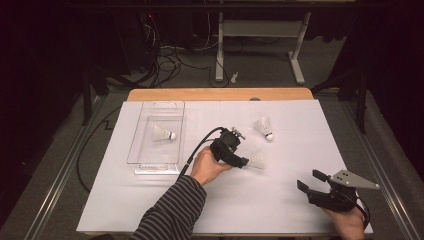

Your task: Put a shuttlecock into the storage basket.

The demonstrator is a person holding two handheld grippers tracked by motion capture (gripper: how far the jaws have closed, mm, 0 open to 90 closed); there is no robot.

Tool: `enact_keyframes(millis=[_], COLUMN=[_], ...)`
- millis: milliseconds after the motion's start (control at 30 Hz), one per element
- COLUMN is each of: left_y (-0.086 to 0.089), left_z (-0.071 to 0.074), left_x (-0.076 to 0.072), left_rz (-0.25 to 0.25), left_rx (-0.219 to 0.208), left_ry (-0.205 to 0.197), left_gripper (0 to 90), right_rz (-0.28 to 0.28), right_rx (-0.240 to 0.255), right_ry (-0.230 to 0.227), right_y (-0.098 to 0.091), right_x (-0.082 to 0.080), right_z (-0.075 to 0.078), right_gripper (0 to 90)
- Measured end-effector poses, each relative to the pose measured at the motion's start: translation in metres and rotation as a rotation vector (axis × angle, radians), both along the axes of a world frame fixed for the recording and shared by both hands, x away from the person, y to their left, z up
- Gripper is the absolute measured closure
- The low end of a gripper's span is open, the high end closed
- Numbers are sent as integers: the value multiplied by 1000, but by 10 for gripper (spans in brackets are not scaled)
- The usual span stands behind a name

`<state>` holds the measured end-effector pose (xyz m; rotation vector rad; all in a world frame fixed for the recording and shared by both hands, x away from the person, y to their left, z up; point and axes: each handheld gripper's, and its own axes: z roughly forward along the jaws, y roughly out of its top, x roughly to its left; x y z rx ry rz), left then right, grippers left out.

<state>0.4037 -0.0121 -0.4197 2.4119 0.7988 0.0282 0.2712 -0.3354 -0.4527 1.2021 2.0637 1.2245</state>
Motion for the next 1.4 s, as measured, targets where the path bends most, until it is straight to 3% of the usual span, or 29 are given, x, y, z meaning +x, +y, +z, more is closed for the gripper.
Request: enact_keyframes(millis=[533, 1400], left_y=[-13, -30], left_z=[-7, -13], left_x=[0, 2], left_rz=[-43, -95], left_rx=[57, 87], left_ry=[-20, -23], left_gripper=[358, 320], right_rz=[3, 6], right_rx=[-3, -2], right_ry=[0, 0], right_y=[0, 1], right_x=[0, 0], right_z=[0, 0], right_gripper=[291, 291])
